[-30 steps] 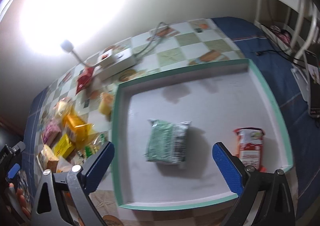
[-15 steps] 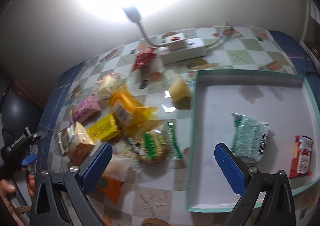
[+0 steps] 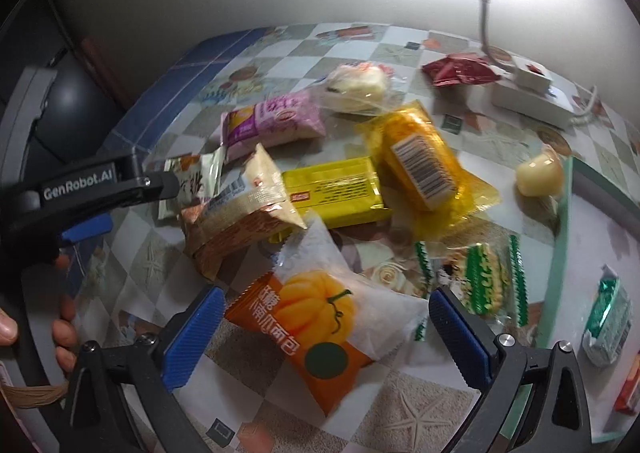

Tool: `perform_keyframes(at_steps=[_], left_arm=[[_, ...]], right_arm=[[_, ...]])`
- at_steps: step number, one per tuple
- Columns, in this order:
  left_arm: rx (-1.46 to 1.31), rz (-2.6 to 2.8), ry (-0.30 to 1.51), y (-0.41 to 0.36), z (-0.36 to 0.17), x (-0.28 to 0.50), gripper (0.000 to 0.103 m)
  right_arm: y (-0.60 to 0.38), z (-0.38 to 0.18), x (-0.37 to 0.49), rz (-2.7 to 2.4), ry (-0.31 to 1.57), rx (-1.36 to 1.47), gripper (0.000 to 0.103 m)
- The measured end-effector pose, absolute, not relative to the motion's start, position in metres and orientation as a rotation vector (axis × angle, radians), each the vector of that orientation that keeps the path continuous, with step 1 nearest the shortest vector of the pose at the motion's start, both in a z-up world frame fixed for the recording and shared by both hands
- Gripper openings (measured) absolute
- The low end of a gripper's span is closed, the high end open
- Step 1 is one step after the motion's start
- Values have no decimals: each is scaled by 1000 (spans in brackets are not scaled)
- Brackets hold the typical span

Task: Organize snacks
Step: 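Grasp orange pumpkin bread bag with right gripper while left approaches tan bread bag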

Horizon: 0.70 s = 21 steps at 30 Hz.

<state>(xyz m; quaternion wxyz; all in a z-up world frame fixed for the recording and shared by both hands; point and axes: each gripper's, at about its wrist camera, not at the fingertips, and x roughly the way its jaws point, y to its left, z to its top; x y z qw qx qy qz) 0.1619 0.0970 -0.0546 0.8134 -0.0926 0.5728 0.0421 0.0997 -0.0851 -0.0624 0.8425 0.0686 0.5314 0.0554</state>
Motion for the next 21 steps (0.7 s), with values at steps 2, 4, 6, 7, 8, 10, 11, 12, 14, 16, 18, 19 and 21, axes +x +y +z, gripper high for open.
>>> perform_keyframes(at_steps=[2,4,6,7,8,10,11,12,14,16,18,19,21], left_arm=[[-206,89,1223,98,-55,162,103],[-228,95,1223,101,-56,162,103],[-248,105,1221,107,-56,162,103],[-254,108,1220,109,-56,162,103],[-261,110,1221,111,-56,162,103],[-270,111,1225,114,-57,162,103],[-273,112,1227,114,-58,163,103],[-278,113,1229,115,-59,163,103],[-283,111,1228,116,-58,162,103],[-281,105,1223,116,-57,162,103],[-276,95,1222,114,-57,162,103],[-275,88,1221,113,-57,162,103],[-269,70,1220,109,-56,163,103]], right_arm=[[-78,-66,104,134,1122,110,103],[-73,-68,109,153,1121,90,103],[-67,-71,114,179,1118,60,103],[-65,-73,115,186,1120,50,103],[-64,-77,118,195,1130,45,103],[-64,-82,120,193,1148,46,103],[-65,-84,120,195,1159,52,103],[-67,-86,120,200,1168,64,103],[-70,-87,118,202,1181,80,103],[-73,-88,114,186,1198,91,103],[-78,-88,109,186,1214,123,103],[-79,-88,106,188,1224,132,103],[-80,-87,100,194,1238,135,103]])
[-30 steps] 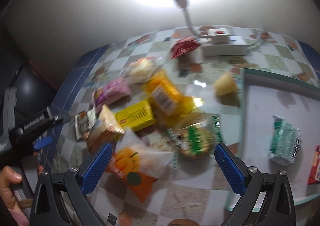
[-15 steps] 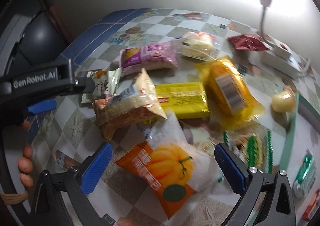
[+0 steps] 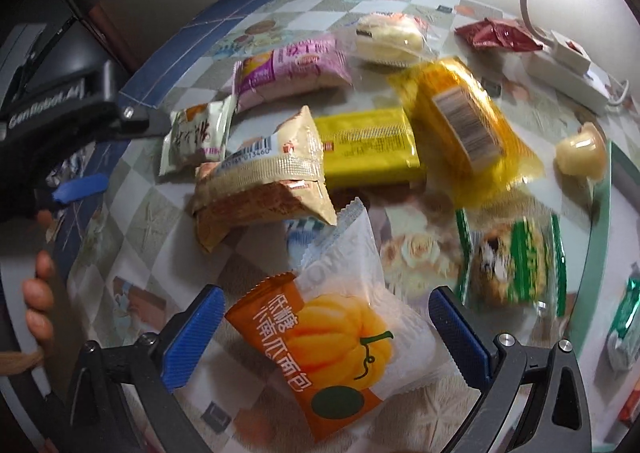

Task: Organize snacks
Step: 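Grasp orange pumpkin bread bag with right gripper while left approaches tan bread bag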

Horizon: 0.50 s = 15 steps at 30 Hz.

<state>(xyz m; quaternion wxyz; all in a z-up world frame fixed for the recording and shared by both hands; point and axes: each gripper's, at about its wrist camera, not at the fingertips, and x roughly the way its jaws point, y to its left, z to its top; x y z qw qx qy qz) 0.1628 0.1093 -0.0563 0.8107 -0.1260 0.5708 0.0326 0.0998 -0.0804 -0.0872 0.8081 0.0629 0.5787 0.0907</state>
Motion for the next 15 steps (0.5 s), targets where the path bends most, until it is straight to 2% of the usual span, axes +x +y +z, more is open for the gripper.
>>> perform_keyframes(at_steps=[7,15], left_arm=[[-232,-2,1204,92,-52,162,103],[-149,-70,1230,72,-55,160,103]], right_arm=[[-81,-77,82,223,1250,124,103],[-65,-84,72,224,1286,-22,103]])
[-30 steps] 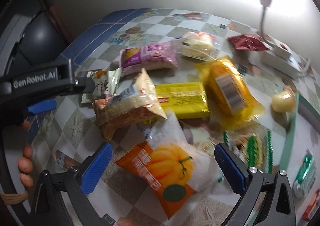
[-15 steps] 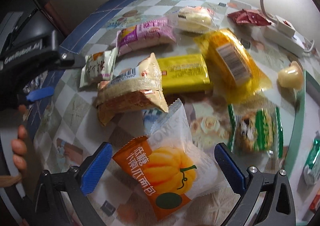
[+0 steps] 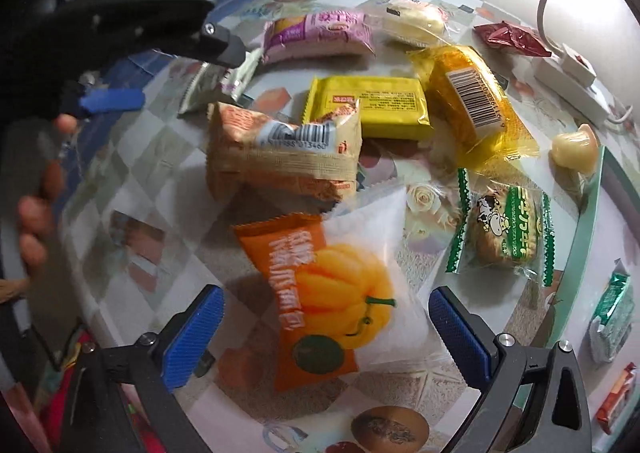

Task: Organize snacks
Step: 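Grasp orange pumpkin bread bag with right gripper while left approaches tan bread bag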

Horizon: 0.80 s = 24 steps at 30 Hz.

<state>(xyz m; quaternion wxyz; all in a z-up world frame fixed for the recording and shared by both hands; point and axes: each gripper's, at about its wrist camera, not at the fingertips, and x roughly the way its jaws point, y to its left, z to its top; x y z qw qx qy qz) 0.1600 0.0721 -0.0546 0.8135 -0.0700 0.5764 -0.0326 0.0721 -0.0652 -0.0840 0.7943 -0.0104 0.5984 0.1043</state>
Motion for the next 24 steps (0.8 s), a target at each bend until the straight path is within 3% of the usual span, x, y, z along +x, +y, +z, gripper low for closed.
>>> perform_keyframes(at_steps=[2,6,14,24], left_arm=[[-131,-79,1235,68,-56,160,103],[-88,-114,1259,58,-60,160,103],[26,-183,1259,29,-59,152,103],[27,-222,1286,12,-68,148,103]], right_arm=[[-66,-87,75,193,1295,-17,102],[-73,-89,77,140,1291,29,84],[-104,-79,74,67,1265,149,63],[-137,-65,42,19,1255,238,60]])
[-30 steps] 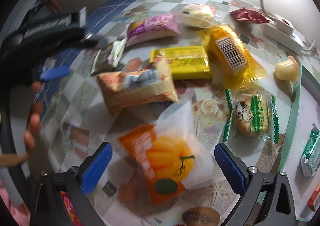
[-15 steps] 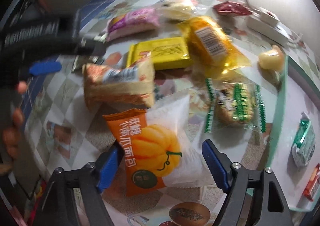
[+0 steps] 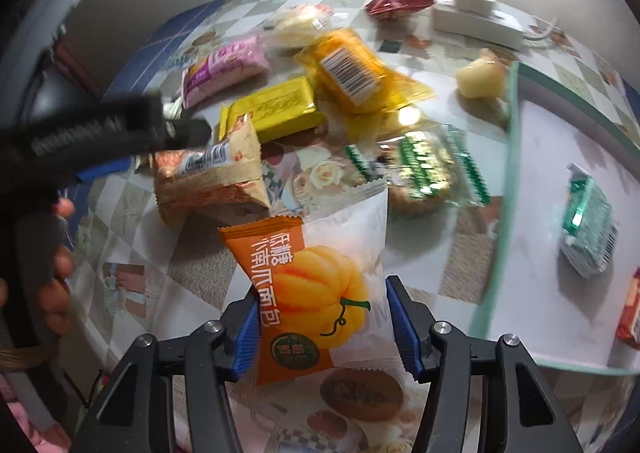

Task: Organize snacks
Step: 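Grasp orange pumpkin bread bag with right gripper while left approaches tan bread bag, then close left gripper on tan barcode bread bag while right lifts pumpkin bag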

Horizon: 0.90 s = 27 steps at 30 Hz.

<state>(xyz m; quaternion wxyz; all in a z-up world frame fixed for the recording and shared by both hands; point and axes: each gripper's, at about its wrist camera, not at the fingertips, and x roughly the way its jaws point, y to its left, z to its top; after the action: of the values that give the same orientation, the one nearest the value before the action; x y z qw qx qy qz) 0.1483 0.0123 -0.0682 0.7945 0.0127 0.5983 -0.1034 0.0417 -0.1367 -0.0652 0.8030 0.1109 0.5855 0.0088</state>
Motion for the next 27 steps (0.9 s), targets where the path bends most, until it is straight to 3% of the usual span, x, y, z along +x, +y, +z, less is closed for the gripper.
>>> perform_keyframes(at_steps=[7,19,27], left_arm=[[-48,-192,1314,6,-81,148,103],[118,-79,1316,-20,-102,150,103],[53,-70,1324,-7,-94,150,96]], right_arm=[[-169,-36,26,-45,1176,300,60],[-172,-30,34,-51,1150,373,60],[-191,-23,34,-72,1124,429,60]])
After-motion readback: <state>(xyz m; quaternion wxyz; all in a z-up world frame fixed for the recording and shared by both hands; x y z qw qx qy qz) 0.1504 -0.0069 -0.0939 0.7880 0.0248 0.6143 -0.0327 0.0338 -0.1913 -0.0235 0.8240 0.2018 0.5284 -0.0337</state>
